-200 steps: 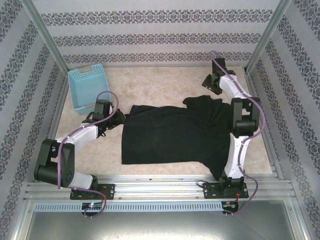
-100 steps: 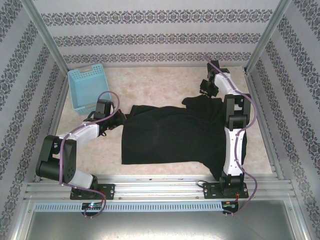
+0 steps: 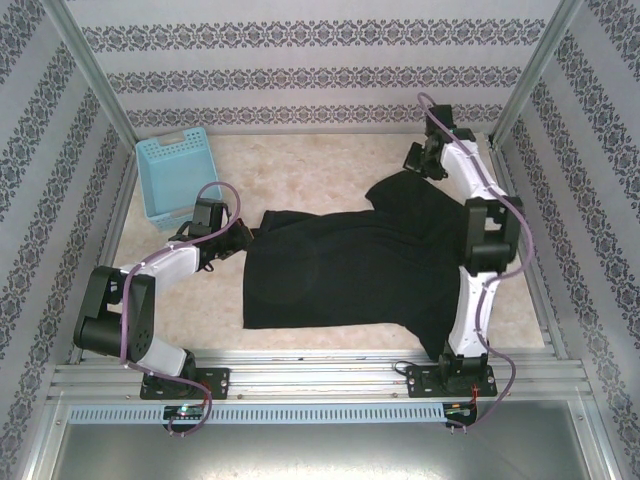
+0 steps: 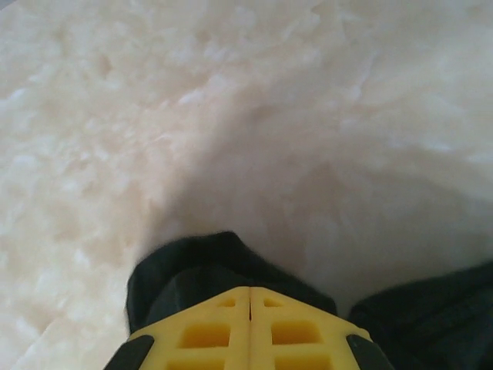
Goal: Fold the inside-out t-shirt
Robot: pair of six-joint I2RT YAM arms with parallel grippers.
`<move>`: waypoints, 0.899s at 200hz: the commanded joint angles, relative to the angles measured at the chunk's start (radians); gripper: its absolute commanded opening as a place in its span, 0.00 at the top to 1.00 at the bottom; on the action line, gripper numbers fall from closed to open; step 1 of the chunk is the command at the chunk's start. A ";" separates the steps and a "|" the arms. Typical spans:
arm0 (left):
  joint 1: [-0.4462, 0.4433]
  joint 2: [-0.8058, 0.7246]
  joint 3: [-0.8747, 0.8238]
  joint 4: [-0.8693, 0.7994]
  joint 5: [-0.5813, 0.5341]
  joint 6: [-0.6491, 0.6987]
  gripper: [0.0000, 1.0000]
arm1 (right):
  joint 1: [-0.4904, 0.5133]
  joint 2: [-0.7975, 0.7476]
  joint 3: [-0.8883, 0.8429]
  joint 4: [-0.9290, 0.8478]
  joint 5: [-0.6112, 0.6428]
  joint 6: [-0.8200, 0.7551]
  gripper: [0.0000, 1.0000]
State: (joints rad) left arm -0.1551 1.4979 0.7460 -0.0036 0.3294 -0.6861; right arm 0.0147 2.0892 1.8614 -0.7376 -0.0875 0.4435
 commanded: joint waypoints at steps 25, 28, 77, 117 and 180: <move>0.010 0.001 -0.019 0.049 -0.009 -0.012 1.00 | -0.010 -0.460 -0.652 0.263 0.001 0.069 1.00; 0.009 0.001 -0.023 0.049 -0.008 -0.012 1.00 | -0.010 -0.488 -0.699 0.276 0.004 0.080 1.00; 0.011 0.012 -0.061 0.061 -0.031 -0.015 1.00 | -0.075 -0.629 -1.070 0.364 -0.036 0.150 0.74; 0.012 0.016 -0.060 0.074 -0.030 -0.019 1.00 | -0.165 -0.595 -0.917 0.336 -0.103 0.141 0.58; 0.011 0.023 -0.056 0.076 -0.027 -0.017 1.00 | -0.167 -0.530 -0.870 0.368 -0.139 0.181 0.56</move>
State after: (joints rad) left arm -0.1547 1.5105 0.6914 0.0414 0.3099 -0.6968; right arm -0.1532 1.5280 0.9962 -0.3832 -0.1909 0.5903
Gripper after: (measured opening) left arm 0.053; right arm 0.442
